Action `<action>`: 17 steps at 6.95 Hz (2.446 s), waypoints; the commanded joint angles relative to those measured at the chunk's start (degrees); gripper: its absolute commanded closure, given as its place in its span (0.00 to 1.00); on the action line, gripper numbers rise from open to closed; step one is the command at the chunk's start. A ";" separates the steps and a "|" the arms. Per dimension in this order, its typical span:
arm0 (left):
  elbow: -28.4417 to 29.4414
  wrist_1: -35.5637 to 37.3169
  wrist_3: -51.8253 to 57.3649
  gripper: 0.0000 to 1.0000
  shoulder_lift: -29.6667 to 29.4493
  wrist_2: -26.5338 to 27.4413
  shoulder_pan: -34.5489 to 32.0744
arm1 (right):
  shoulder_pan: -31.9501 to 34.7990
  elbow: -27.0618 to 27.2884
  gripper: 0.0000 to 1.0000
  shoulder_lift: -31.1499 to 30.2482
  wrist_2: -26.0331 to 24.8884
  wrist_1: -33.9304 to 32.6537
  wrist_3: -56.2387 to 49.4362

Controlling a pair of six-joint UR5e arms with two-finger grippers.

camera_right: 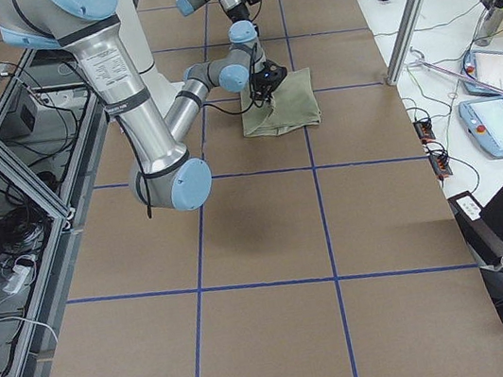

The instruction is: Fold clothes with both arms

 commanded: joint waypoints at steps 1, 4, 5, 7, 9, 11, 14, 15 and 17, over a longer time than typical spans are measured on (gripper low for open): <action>9.23 -6.07 2.73 1.00 -2.85 0.00 -3.32 | 1.98 -6.89 1.00 4.71 0.18 0.22 -1.66; 18.05 -11.72 4.06 1.00 -6.37 0.00 -5.35 | 2.60 -12.95 1.00 5.95 0.09 5.57 -3.07; 19.46 -11.82 7.02 1.00 -6.47 0.09 -5.70 | 3.04 -16.02 1.00 7.08 0.09 5.76 -5.77; 32.35 -17.86 19.45 0.57 -10.41 0.26 -9.99 | 8.28 -27.85 0.00 12.17 0.18 6.98 -24.31; 32.22 -18.05 23.04 0.53 -10.34 0.09 -12.21 | 13.83 -31.96 0.00 10.36 0.27 13.93 -36.53; 32.04 -18.23 30.55 0.54 -9.55 -7.14 -15.96 | 17.96 -31.70 0.00 7.46 5.15 14.28 -43.65; 25.20 -16.92 54.33 0.54 1.05 -30.86 -30.34 | 31.82 -30.29 0.00 -0.52 22.19 13.32 -64.50; 24.14 -16.91 62.34 0.54 4.14 -37.64 -35.71 | 36.83 -29.94 0.00 -2.82 24.24 10.79 -75.38; 23.87 -15.17 78.51 0.54 10.99 -44.62 -45.13 | 44.75 -25.83 0.00 -7.65 27.68 -0.07 -94.91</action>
